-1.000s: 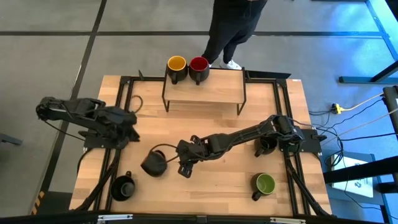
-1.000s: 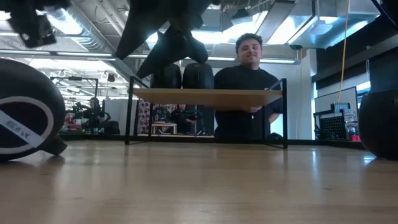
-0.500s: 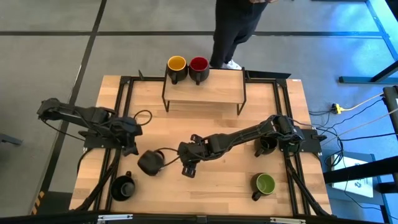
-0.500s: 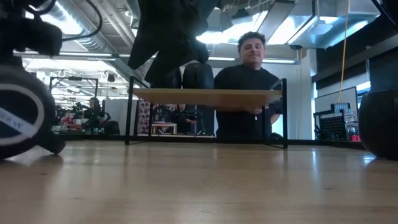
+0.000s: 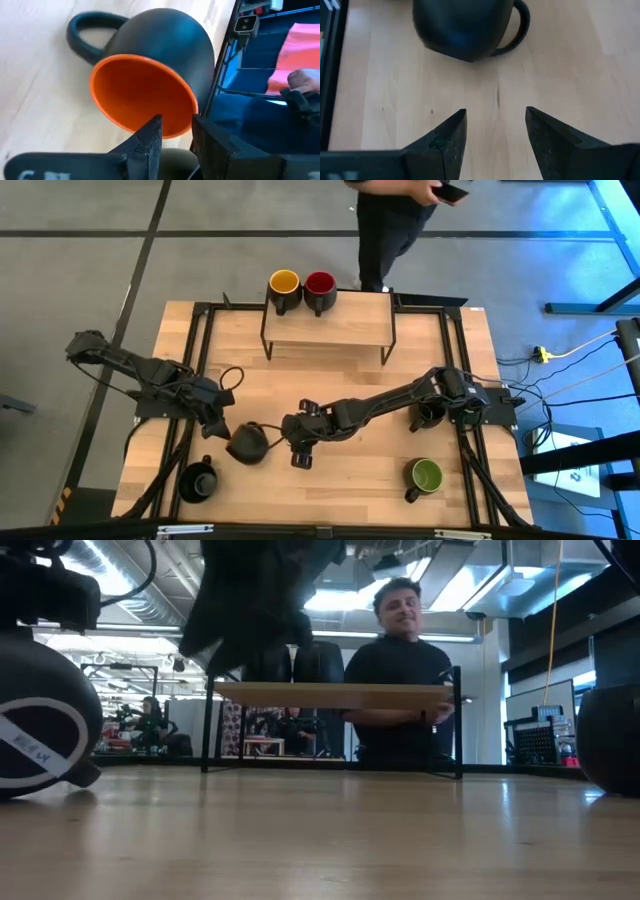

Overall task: Place coffee mugs
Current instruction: Put the orange mug on the shelf

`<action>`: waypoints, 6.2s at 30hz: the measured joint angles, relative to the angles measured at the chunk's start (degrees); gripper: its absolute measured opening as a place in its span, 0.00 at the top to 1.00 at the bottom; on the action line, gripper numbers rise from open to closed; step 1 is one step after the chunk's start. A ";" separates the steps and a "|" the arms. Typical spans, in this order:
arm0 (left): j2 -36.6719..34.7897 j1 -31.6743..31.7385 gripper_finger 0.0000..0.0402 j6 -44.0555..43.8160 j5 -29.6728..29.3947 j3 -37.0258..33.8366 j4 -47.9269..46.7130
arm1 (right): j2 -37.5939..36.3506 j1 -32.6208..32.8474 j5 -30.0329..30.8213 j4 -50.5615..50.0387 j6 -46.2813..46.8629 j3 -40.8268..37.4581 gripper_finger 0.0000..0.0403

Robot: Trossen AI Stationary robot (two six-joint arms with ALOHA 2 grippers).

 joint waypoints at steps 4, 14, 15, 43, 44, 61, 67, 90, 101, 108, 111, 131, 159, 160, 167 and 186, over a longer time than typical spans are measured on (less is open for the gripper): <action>0.44 -2.03 0.75 -0.56 -4.27 0.00 0.18 | 1.05 0.02 -0.28 3.56 -0.34 0.10 0.53; 4.51 -4.49 0.75 0.06 -5.66 0.07 5.26 | 5.51 0.00 1.16 11.98 0.81 0.11 0.53; 5.20 -4.63 0.75 0.30 -5.83 0.07 6.27 | 6.15 0.00 1.23 14.13 0.85 0.11 0.53; 18.11 -4.72 0.75 3.41 -13.17 0.07 25.94 | 7.41 0.23 7.40 1.41 1.06 0.17 0.53; 18.67 -4.72 0.75 3.47 -13.22 0.07 26.71 | 7.16 0.40 7.41 0.06 1.32 0.28 0.53; 16.01 -4.72 0.76 11.24 -13.84 5.62 29.65 | -4.38 0.87 4.39 -11.41 2.04 0.33 0.53; 10.68 -4.72 0.76 14.51 -15.97 8.98 27.94 | -9.81 0.83 2.98 -10.93 1.87 0.33 0.53; 22.82 0.00 0.64 27.56 -19.16 8.83 13.32 | -6.10 2.34 4.77 -5.79 8.45 0.11 0.53; 32.70 -0.81 0.63 32.12 -16.54 8.79 15.00 | -6.10 2.29 7.05 -6.69 9.95 0.11 0.53; 33.09 -0.77 0.86 36.22 -17.36 9.17 14.29 | -6.15 2.70 6.98 -9.40 10.59 0.11 0.53; 33.03 -0.91 0.96 42.20 -16.25 13.01 10.10 | -6.61 4.09 8.40 -11.92 11.75 0.11 0.53; 58.66 8.85 0.96 91.23 -14.89 44.03 -14.93 | -6.72 16.37 23.98 -33.71 41.06 0.17 0.53; 65.13 0.31 0.77 91.34 -27.75 47.78 -13.02 | -6.63 20.59 28.00 -36.02 48.97 0.15 0.53; 64.98 0.01 0.76 90.83 -29.33 48.67 -13.48 | -6.63 20.53 27.83 -35.98 48.50 0.15 0.53; 62.43 -0.86 0.75 83.43 -27.88 57.23 -20.39 | -6.61 19.30 25.64 -35.40 42.88 0.11 0.53; 28.08 -18.55 0.75 17.78 -43.10 30.59 -10.19 | -6.61 3.13 13.02 -21.20 -6.79 0.11 0.53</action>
